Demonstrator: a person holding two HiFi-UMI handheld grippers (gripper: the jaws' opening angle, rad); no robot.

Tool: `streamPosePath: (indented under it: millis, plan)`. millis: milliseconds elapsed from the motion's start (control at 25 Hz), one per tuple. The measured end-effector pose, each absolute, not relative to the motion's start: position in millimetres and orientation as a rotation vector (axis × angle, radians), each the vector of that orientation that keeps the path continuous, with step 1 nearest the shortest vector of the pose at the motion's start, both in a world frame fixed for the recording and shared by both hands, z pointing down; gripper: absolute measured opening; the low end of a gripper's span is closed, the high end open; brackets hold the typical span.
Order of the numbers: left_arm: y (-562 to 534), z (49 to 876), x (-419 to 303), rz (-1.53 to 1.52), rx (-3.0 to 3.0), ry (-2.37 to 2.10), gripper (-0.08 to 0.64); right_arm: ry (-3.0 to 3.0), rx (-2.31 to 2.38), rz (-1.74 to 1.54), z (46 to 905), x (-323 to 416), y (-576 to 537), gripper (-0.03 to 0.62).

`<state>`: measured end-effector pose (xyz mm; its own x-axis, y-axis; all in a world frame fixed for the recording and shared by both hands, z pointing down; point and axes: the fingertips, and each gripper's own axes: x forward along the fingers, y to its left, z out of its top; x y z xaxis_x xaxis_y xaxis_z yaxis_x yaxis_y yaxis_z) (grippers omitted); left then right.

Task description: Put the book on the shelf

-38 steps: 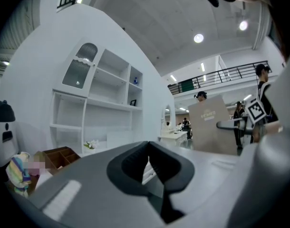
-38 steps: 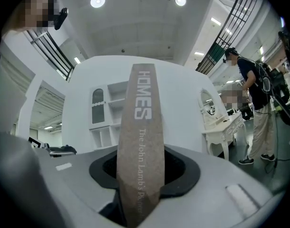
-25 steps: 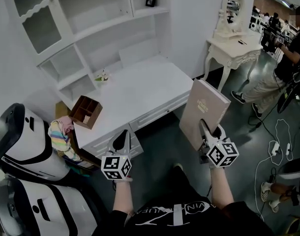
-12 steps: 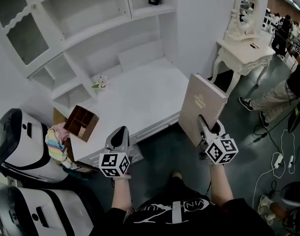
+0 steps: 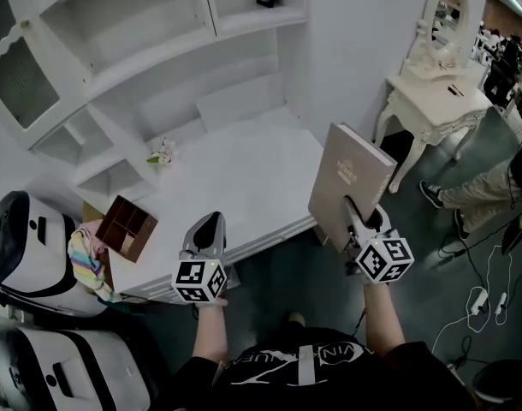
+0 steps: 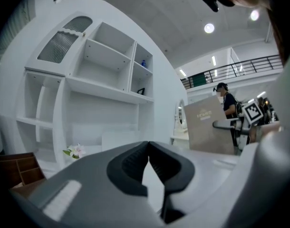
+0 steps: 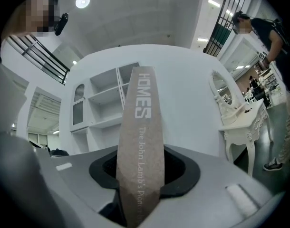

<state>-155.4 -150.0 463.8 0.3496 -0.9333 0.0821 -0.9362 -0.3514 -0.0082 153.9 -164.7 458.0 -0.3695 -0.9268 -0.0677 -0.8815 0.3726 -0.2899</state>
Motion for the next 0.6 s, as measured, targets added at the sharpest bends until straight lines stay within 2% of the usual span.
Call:
streamPosePath:
  millis: [600]
  plan:
    - [-207.5, 462.9, -124.7, 0.165, 2.574, -1.755, 0.000, 2.424, -1.527, -0.293, 448.9, 157.0, -233.2, 0.183]
